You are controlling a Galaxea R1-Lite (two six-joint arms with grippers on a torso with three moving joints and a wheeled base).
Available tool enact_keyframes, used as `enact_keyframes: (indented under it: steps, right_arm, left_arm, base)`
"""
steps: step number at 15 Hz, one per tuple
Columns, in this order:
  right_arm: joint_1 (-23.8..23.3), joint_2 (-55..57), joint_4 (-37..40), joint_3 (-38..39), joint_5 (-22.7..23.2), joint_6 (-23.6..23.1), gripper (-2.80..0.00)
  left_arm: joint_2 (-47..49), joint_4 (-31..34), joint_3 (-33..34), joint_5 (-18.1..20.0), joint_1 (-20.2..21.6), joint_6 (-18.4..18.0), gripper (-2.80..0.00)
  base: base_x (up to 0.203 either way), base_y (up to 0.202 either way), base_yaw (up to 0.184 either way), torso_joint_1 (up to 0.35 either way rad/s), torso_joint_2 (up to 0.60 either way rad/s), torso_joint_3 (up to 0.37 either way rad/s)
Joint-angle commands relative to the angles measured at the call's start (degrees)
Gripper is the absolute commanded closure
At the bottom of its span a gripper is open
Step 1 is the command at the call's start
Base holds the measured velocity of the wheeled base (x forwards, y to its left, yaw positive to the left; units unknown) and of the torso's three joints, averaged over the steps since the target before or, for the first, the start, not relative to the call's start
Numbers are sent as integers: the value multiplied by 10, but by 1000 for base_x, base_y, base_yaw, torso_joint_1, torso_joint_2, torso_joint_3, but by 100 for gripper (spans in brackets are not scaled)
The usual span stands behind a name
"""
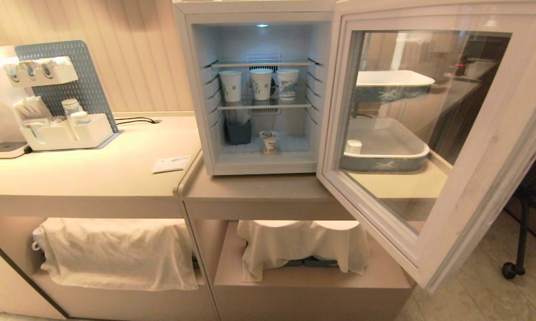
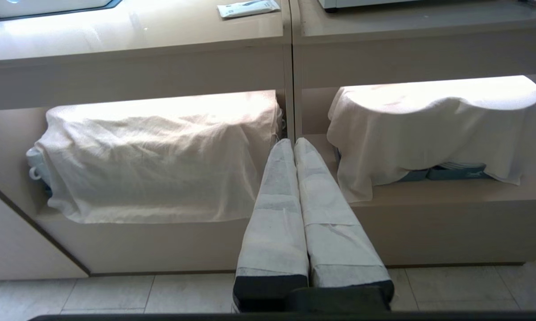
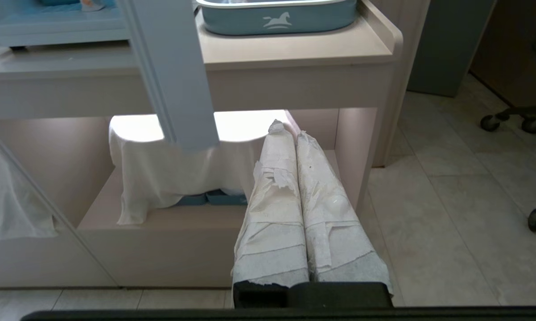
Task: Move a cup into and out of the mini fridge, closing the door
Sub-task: Take the yoghurt out of the freezer
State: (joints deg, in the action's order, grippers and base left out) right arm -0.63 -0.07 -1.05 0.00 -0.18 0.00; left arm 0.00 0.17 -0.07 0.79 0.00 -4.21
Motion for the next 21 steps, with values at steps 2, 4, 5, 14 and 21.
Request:
enact_keyframes:
  steps: [2, 4, 5, 14, 21]
  right_arm:
    - [0, 1, 0, 5, 0, 0, 0]
    - [-1, 1, 0, 5, 0, -1, 0]
    - [0, 1, 0, 5, 0, 0, 0]
    - [0, 1, 0, 5, 0, 0, 0]
    - [0, 1, 0, 5, 0, 0, 0]
  left_arm:
    - [1, 0, 0, 0, 0, 0, 0]
    - [1, 0, 1, 0, 0, 1, 0]
    - [1, 0, 1, -1, 0, 0, 0]
    - [1, 0, 1, 0, 0, 0, 0]
    - [1, -1, 1, 3, 0, 3, 0]
  base:
    - [-190, 0, 1, 2, 2, 3]
    - [-165, 0, -1, 3, -1, 0]
    - [-65, 0, -1, 2, 6, 1]
    - [0, 0, 0, 0, 0, 0]
    - [0, 116, -3, 1, 2, 2]
